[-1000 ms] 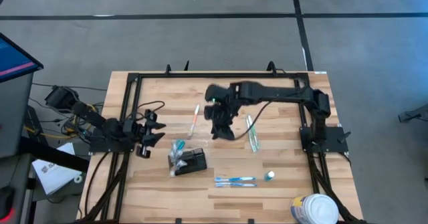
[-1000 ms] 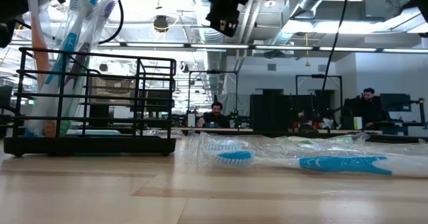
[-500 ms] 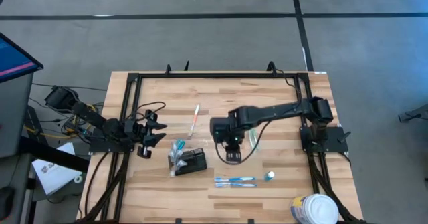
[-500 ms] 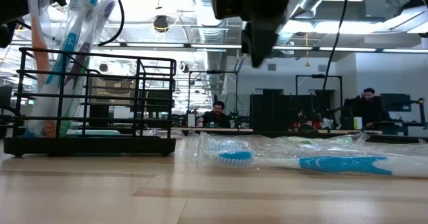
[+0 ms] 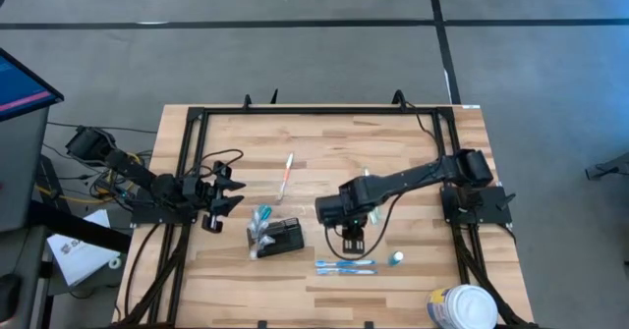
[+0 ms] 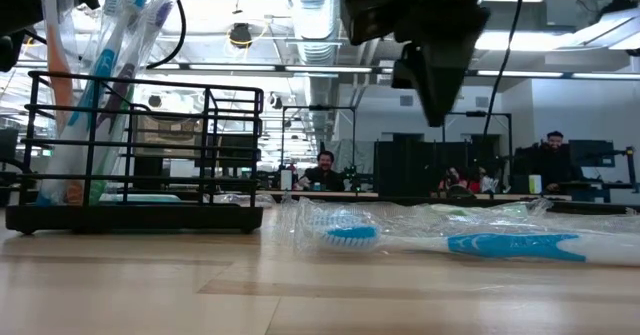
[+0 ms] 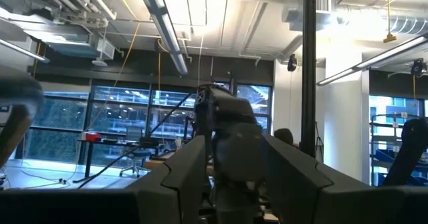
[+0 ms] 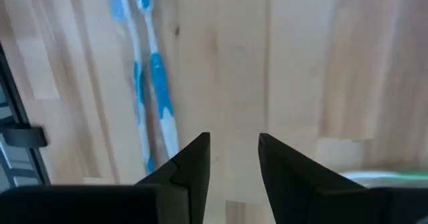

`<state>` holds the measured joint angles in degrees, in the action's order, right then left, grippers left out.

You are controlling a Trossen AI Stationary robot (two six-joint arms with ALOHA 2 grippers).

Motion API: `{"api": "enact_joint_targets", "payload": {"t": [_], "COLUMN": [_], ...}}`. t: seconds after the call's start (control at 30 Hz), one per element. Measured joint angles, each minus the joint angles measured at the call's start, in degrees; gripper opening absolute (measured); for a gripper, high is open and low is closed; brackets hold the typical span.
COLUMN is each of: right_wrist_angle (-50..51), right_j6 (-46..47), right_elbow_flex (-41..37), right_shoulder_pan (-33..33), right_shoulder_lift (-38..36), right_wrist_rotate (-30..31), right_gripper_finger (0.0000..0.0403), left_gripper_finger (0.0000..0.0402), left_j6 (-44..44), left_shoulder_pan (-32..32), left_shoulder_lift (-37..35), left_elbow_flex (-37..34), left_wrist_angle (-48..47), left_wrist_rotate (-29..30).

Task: Pick & Place toothbrushing station
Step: Put the mouthwash into the black toothbrush rack

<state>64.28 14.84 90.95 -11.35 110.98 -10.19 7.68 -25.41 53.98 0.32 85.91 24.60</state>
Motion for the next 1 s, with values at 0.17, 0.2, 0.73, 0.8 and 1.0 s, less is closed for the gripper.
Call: {"api": "enact_joint_targets", "payload": {"t": [0.17, 0.2, 0.73, 0.8, 1.0], "right_wrist_angle": [0.0, 0.1, 5.2, 6.0, 10.3], "right_j6": [2.5, 2.7, 13.6, 15.9, 26.5], "right_elbow_flex": [-0.3, -0.3, -0.3, -0.3, -0.3], "right_shoulder_pan": [-2.5, -3.0, -12.9, -14.4, -19.6], "right_shoulder_lift": [0.0, 0.0, -10.0, -11.1, -12.8], "right_wrist_rotate": [0.1, 0.1, 13.3, 15.1, 21.4], "right_gripper_finger": [0.0118, 0.0118, 0.0118, 0.0118, 0.0118], "left_gripper_finger": [0.0139, 0.0139, 0.0139, 0.0139, 0.0139], "left_j6": [0.0, 0.0, 0.0, 0.0, 0.0], "left_shoulder_pan": [0.0, 0.0, 0.0, 0.0, 0.0], "left_shoulder_lift": [0.0, 0.0, 0.0, 0.0, 0.0], "left_elbow_flex": [0.0, 0.0, 0.0, 0.0, 0.0], "left_wrist_angle": [0.0, 0.0, 0.0, 0.0, 0.0], "left_wrist_rotate": [0.0, 0.0, 0.0, 0.0, 0.0]}}
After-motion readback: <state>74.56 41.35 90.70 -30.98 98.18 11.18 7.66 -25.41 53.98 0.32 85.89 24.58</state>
